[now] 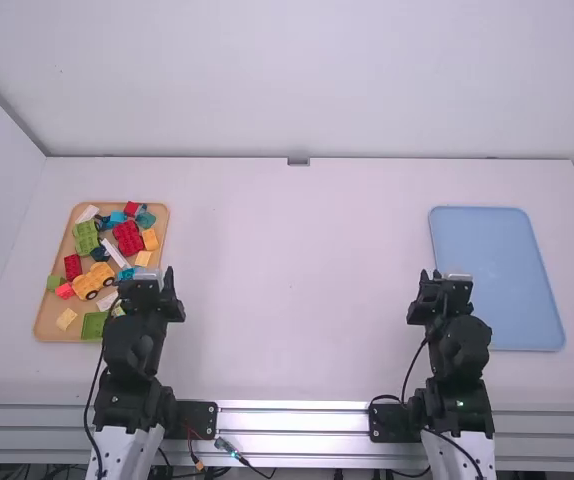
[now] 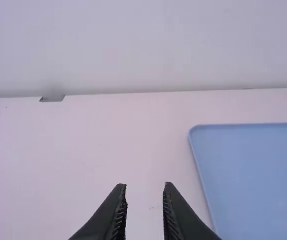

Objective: Assemble lego blocks to make yellow taxi

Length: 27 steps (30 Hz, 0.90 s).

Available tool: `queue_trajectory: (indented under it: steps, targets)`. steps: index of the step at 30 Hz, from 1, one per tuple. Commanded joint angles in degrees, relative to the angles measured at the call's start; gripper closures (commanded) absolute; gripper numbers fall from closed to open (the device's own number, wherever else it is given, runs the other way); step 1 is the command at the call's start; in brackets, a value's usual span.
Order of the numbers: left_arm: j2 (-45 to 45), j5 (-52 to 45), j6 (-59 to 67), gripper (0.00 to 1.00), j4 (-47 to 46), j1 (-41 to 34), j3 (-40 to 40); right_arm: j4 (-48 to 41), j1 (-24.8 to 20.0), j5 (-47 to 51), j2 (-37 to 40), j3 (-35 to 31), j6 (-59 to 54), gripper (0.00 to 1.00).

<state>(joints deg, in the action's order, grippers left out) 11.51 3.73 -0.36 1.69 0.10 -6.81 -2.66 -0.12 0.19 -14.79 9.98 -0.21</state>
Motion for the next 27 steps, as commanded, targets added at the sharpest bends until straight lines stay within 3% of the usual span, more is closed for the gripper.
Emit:
queue_trajectory:
  steps: [1,14,22,27]
  targets:
    - [2.7,2.4,0.3,0.76,0.5,-0.5,-3.1,-0.5,-0.1,0.0,-3.7,4.5,0.6,0.76]
    - [16.5,7.8,0.6,0.53,1.7,-1.1,-11.9,-3.9,-0.3,0.2,-20.9,17.7,1.6,0.53]
    - [26.7,25.1,-6.4,0.36,1.1,-1.5,-18.6,-6.6,-0.4,0.4,-33.8,27.6,2.2,0.36]
    - [31.9,27.6,-3.6,0.27,0.8,-1.7,-22.4,-7.7,-0.4,0.4,-40.4,32.7,2.5,0.27]
